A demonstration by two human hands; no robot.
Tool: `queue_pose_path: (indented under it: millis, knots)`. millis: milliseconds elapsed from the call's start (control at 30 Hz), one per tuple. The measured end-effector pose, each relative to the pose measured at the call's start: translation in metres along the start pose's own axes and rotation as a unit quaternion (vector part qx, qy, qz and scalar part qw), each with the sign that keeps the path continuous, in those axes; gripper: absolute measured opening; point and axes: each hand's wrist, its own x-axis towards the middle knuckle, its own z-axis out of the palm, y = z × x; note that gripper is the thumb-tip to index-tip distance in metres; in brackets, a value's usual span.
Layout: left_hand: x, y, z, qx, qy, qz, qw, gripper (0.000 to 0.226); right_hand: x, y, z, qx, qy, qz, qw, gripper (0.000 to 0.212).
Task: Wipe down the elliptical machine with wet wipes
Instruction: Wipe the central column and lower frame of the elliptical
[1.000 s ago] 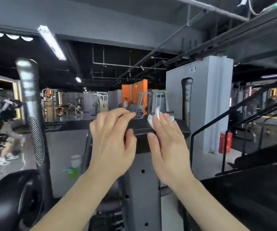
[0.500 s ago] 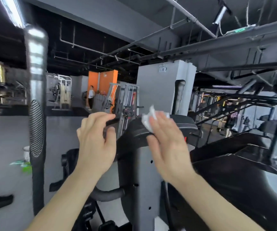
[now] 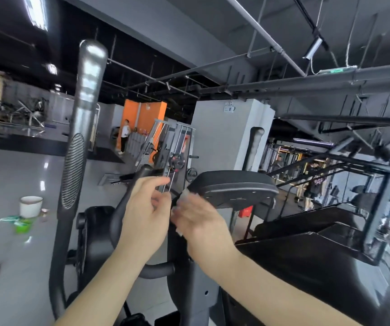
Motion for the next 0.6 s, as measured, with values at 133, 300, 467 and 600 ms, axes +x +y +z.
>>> queue_pose_path:
  millis: [133, 300, 467, 600]
  knots:
    - [-0.008, 0.001, -0.008, -0.046, 0.029, -0.008, 0.999, 0.032, -0.007, -0.005, -0.001, 0.145, 0.135, 0.022, 0.980, 0.037]
    - [-0.013, 0.015, -0.013, -0.078, 0.077, 0.023, 0.994, 0.017, 0.015, 0.002, -0.041, 0.291, 0.223, 0.151, 0.918, 0.020]
    - [-0.006, 0.027, 0.009, -0.143, -0.011, 0.031, 0.989, 0.018, 0.029, 0.014, -0.064, 0.394, 0.120, 0.330, 0.850, 0.029]
    - [0.004, 0.023, 0.029, -0.140, -0.040, 0.074, 0.987, 0.024, 0.033, 0.025, -0.073, 0.430, 0.106, 0.335, 0.832, 0.030]
